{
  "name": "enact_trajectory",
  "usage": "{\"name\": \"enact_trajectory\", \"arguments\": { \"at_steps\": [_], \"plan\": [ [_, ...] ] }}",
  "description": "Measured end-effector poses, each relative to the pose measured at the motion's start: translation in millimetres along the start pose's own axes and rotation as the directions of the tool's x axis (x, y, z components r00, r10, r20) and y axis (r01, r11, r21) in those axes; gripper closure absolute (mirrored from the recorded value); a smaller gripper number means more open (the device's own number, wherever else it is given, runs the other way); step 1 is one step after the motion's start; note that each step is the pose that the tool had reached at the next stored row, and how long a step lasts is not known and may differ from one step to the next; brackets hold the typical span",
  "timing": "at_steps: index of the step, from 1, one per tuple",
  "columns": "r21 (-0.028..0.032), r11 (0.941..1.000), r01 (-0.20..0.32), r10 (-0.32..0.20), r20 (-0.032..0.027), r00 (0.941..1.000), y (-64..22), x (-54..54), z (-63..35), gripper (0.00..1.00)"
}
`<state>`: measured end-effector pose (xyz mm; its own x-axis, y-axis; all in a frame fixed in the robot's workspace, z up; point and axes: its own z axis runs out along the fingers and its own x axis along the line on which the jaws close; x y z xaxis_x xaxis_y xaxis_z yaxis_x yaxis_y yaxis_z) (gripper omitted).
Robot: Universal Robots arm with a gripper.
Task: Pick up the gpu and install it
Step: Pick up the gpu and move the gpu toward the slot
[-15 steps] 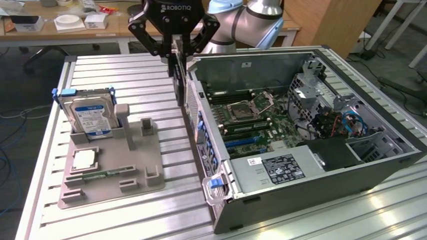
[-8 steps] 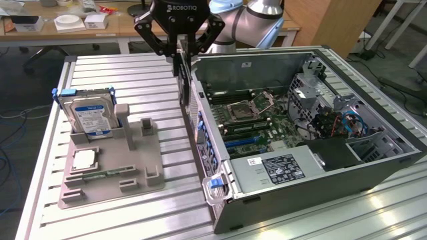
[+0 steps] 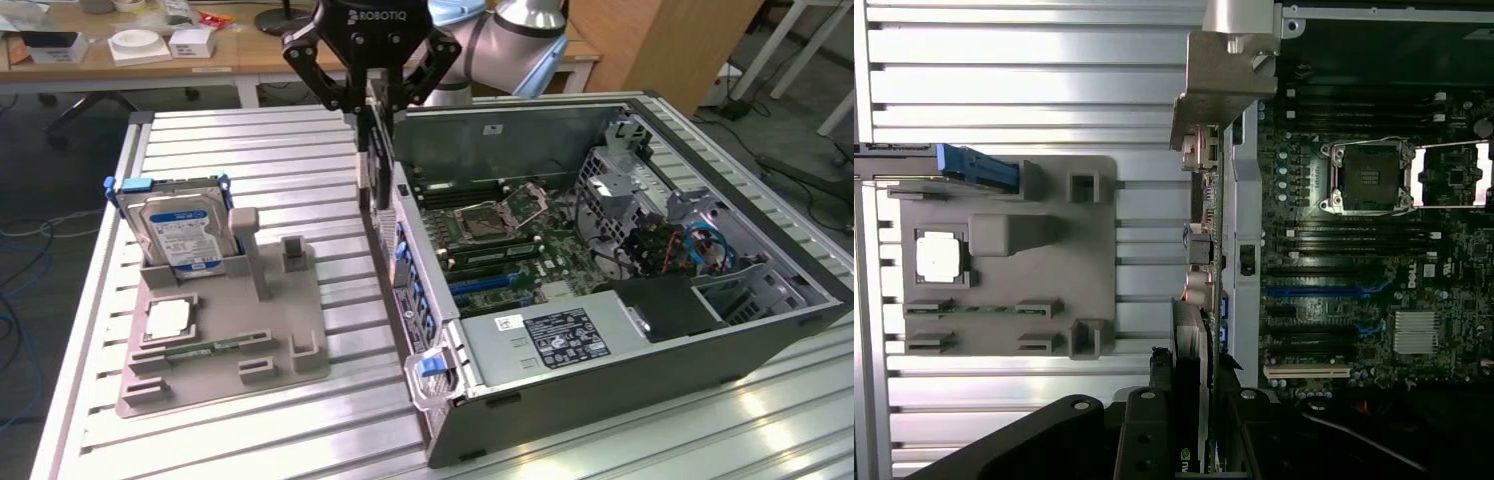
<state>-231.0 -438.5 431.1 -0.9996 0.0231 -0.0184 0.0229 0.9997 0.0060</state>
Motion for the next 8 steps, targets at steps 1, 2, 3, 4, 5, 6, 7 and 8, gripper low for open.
{"name": "enact_trajectory", "arguments": {
  "at_steps": [1, 2, 3, 4, 5, 6, 7, 8],
  "plan": [
    [0.0000, 1.0000, 0.000, 0.000, 0.0000, 1.0000, 0.0, -1.2, 0.0, 0.73],
    [0.0000, 1.0000, 0.000, 0.000, 0.0000, 1.0000, 0.1, -2.6, 0.1, 0.73],
    [0.0000, 1.0000, 0.000, 0.000, 0.0000, 1.0000, 0.1, -4.0, 0.1, 0.73],
    [-0.0001, 1.0000, 0.000, 0.000, 0.0000, 1.0000, 0.1, -5.4, 0.1, 0.73],
    [0.0000, 1.0000, 0.000, 0.000, 0.0001, 1.0000, 0.2, -7.0, 0.2, 0.73],
    [0.0000, 1.0000, 0.000, 0.000, 0.0001, 1.0000, 0.2, -8.8, 0.2, 0.73],
    [0.0000, 1.0000, 0.000, 0.000, 0.0000, 1.0000, 0.2, -10.4, 0.2, 0.73],
    [0.0000, 1.0000, 0.000, 0.000, 0.0000, 1.0000, 0.3, -11.9, 0.2, 0.73]
  ]
}}
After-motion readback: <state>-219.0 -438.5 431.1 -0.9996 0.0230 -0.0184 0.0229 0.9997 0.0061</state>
